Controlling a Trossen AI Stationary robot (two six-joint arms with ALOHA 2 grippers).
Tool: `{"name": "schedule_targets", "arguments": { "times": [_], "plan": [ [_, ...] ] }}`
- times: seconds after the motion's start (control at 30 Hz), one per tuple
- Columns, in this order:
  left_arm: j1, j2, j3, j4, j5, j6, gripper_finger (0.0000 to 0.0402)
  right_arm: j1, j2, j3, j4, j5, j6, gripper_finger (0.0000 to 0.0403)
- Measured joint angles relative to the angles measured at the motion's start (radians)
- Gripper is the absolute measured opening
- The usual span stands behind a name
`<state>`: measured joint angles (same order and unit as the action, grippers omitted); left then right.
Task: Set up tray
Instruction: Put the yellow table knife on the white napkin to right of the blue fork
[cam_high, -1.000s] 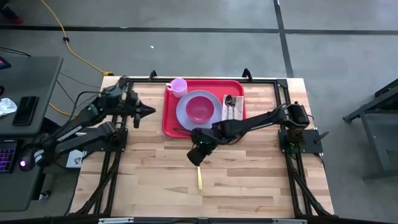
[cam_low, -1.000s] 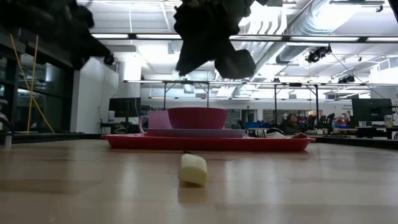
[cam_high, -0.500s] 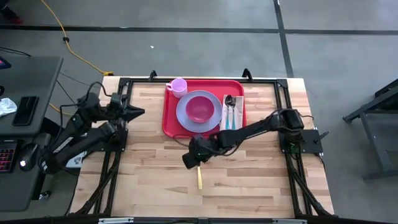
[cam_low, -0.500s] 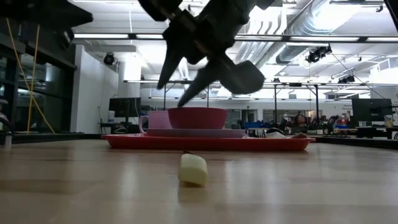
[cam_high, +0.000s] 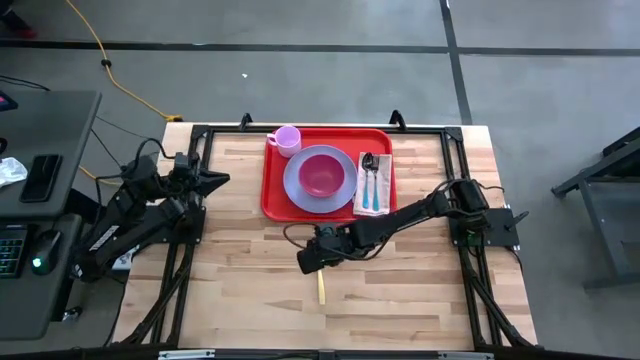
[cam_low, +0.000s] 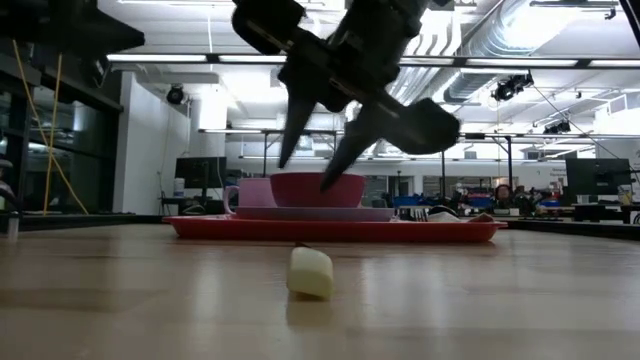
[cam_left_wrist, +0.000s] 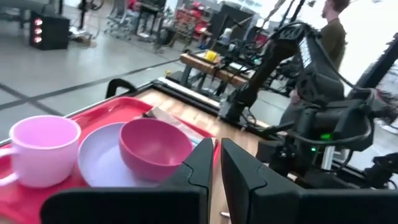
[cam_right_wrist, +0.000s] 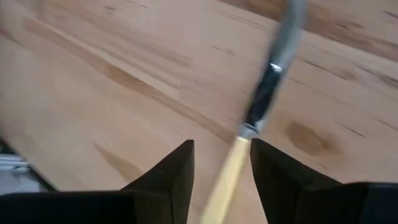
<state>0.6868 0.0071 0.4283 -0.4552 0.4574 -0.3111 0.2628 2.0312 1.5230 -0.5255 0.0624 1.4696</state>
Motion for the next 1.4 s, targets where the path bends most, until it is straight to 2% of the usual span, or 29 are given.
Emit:
{"name": "schedule_targets", "arguments": {
  "times": [0.13, 0.3, 0.43, 0.73, 1.17, 1.4],
  "plan": [
    [0.0, 0.0, -0.099, 0.14, 0.036, -0.003, 0.0062, 0.02, 0.0, 0.0, -0.052, 0.004, 0.057, 0.0137],
    [0.0, -0.001, -0.248, 0.376, 0.091, -0.092, 0.0062, 0.04, 0.0, 0.0, -0.068, 0.025, 0.108, 0.0137],
    [0.0, 0.001, -0.324, 0.442, 0.099, -0.14, 0.0062, 0.041, 0.008, 0.001, -0.068, 0.01, 0.12, 0.0137],
    [0.0, 0.0, -0.343, 0.347, 0.098, -0.063, 0.0062, 0.02, 0.079, 0.001, -0.051, -0.097, 0.066, 0.0137],
    [0.0, 0.0, -0.343, 0.285, 0.072, -0.007, 0.0062, 0.004, 0.101, 0.001, 0.037, -0.086, 0.041, 0.0137],
    [0.0, 0.0, -0.342, 0.28, 0.042, 0.019, 0.0062, -0.008, 0.153, 0.006, 0.08, -0.111, 0.046, 0.0137]
  ]
}}
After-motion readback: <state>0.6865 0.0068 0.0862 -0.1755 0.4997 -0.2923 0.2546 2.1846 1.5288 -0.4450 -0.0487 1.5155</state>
